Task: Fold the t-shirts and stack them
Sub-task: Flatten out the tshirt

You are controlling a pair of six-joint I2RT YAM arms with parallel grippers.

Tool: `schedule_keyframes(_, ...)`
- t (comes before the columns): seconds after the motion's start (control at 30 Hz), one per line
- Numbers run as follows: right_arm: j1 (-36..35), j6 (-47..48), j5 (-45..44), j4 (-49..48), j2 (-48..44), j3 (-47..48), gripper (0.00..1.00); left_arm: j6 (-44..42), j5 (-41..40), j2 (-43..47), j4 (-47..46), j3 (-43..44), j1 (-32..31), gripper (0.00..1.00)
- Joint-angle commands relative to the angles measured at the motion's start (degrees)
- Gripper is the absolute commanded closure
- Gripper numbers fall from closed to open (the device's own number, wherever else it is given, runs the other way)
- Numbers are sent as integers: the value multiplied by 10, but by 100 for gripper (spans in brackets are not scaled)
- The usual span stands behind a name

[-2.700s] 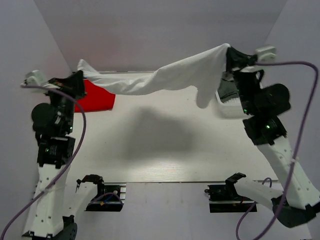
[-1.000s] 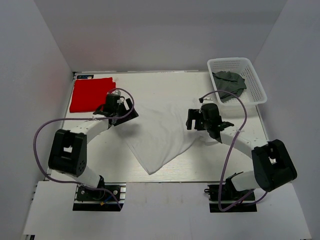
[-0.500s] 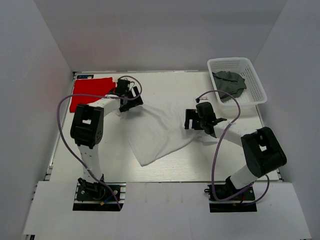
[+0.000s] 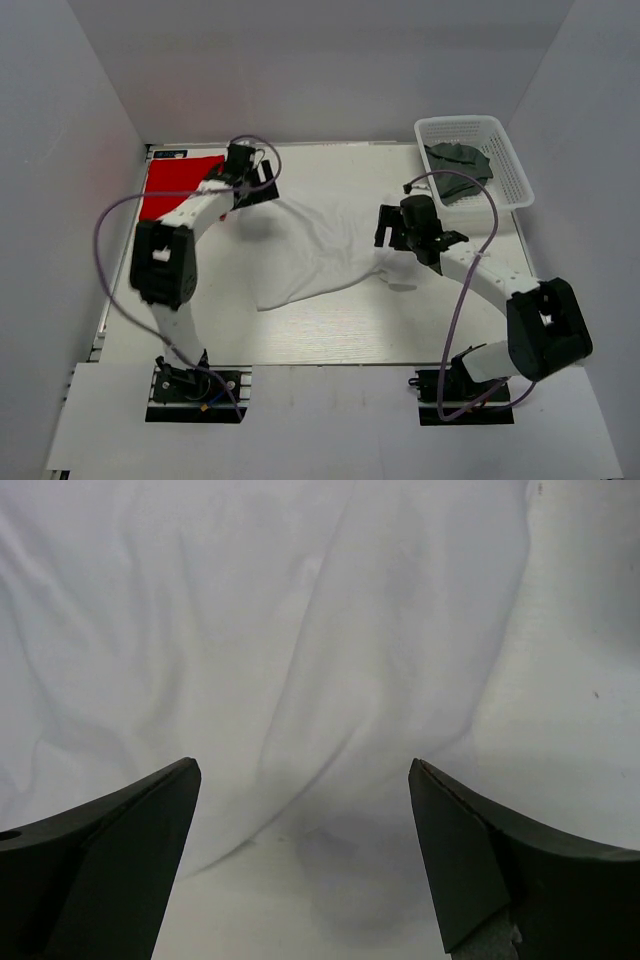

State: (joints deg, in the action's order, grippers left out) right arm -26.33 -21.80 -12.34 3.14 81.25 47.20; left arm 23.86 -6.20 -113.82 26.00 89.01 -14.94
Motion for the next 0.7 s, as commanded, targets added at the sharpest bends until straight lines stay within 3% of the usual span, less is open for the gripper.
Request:
schedule_keyframes(0.0, 0, -34, -35, 100, -38, -3, 10, 64, -17, 209, -12, -192, -11, 0)
schedule_keyframes(0.1, 0, -69, -64, 162, -70, -3, 10, 115, 12, 369, -31, -360, -24, 0)
schedule_keyframes(0.2, 2, -78, -73, 173, -84, -20, 10, 149, 56, 475, -5, -460, -46, 2)
schedule_keyframes(0.3, 1, -90, -80, 180, -94, -34, 10, 211, 98, 525, 4, -543, -69, 10)
schedule_keyframes(0.4, 1, -89, -83, 180, -93, -36, 10, 225, 117, 534, 6, -583, -97, 18)
schedule_keyframes(0.53, 5, -90, -80, 185, -85, -33, 10, 237, 75, 488, 57, -589, -130, 20)
schedule_keyframes(0.67, 4, -92, -77, 182, -83, -42, 10, 242, 49, 448, 18, -589, -143, 27)
